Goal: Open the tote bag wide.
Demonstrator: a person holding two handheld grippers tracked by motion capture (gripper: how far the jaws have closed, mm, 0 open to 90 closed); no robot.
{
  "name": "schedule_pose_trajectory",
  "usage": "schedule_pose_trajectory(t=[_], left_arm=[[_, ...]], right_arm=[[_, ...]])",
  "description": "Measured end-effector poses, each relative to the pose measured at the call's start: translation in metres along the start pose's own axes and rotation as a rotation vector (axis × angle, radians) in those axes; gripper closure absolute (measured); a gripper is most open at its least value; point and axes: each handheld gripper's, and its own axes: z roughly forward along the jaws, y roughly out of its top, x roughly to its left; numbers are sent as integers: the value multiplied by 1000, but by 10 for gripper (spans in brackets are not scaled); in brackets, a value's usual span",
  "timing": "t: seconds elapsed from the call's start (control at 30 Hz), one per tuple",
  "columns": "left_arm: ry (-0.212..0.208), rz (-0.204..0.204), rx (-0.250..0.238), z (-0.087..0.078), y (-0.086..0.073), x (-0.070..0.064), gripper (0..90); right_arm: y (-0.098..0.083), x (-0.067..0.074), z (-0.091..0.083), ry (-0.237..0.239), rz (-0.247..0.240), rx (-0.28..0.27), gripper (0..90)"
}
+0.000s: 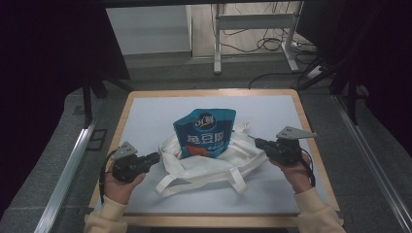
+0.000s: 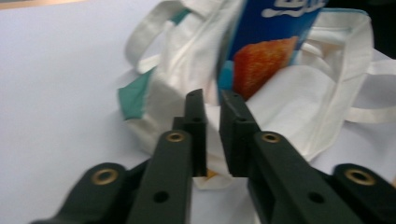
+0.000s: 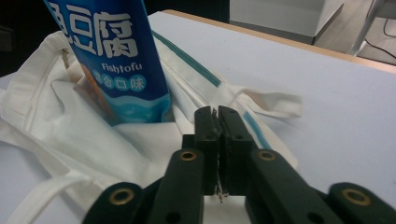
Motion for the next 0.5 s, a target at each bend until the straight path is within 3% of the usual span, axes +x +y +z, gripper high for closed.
schedule_pose_trajectory(t=[0.03, 0.2, 0.23, 0.3, 0.5], left_arm=[[30, -12, -6, -1, -4, 5, 705], [78, -14, 17, 5, -14, 13, 474], [78, -14, 17, 5, -14, 13, 446], [100, -17, 35, 11, -19, 20, 403], [133, -26, 68, 19, -28, 27, 362]], right_arm=[[-2, -1, -3, -3, 4, -3, 753], [-18, -5, -17, -13, 15, -22, 542], [-18, -5, -17, -13, 15, -22, 542], [-27, -7, -25, -33, 18, -27, 482], [-47, -13, -32, -57, 40, -4, 450]])
